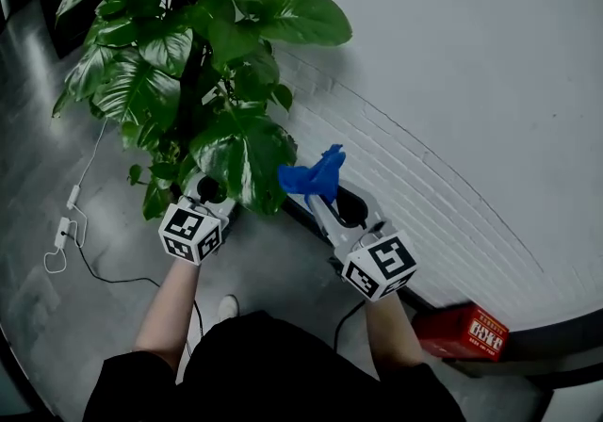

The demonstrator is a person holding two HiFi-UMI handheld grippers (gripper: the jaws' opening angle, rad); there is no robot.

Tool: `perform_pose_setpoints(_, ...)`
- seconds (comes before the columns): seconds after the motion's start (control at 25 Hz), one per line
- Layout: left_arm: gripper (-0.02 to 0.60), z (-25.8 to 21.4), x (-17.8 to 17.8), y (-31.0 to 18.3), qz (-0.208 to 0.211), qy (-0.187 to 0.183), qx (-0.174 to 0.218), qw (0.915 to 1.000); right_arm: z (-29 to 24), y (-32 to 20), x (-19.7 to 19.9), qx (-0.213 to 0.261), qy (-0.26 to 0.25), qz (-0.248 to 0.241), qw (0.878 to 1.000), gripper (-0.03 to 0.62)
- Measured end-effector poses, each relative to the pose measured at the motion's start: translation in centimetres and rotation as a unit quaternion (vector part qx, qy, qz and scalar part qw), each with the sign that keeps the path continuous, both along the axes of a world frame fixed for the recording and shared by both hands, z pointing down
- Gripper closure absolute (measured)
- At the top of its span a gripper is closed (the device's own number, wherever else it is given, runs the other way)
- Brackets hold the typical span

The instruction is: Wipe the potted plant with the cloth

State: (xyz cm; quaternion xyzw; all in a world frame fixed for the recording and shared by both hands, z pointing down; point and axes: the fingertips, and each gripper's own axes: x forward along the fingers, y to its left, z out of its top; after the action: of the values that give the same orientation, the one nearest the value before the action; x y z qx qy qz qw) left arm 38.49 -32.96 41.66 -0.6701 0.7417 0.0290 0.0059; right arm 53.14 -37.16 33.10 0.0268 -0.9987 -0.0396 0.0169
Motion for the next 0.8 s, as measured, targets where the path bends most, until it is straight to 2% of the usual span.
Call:
perform_pose_setpoints(0.2,0.397,-1.7,-1.8,0.3,-0.013,-0.005,0.022,0.9997,-3.1,3.2,-2.2,0.049,-0.004,-0.051,0.998,0.491)
perform_pose_setpoints(0.36,0.393,-2.6,-3.0,0.5,-0.015,-0.013,0.030,0.9993,-4.0,4.8,-5.8,0.095,0.009,-0.063,0.993,0.491)
perform_pose_setpoints(0.48,0.356,-3.1,-3.6,0.5,-0.006,-0.022,0.027,0.9994,-5.3,5.5,-9.3,0.111,0.020,-0.068,0.991,0.491)
perform_pose_setpoints(0.68,0.310,-3.6,-3.2,0.6,0.018,-0.051,0.029,0.9981,-6.5,5.5,-15.3,0.099,0.058,-0.081,0.990,0.491)
perform_pose_setpoints(0.8,0.271,-3.1,-1.7,0.6,0.053,-0.089,0.018,0.9945,-5.7,5.3,-18.5,0.092,0.106,-0.084,0.987,0.491)
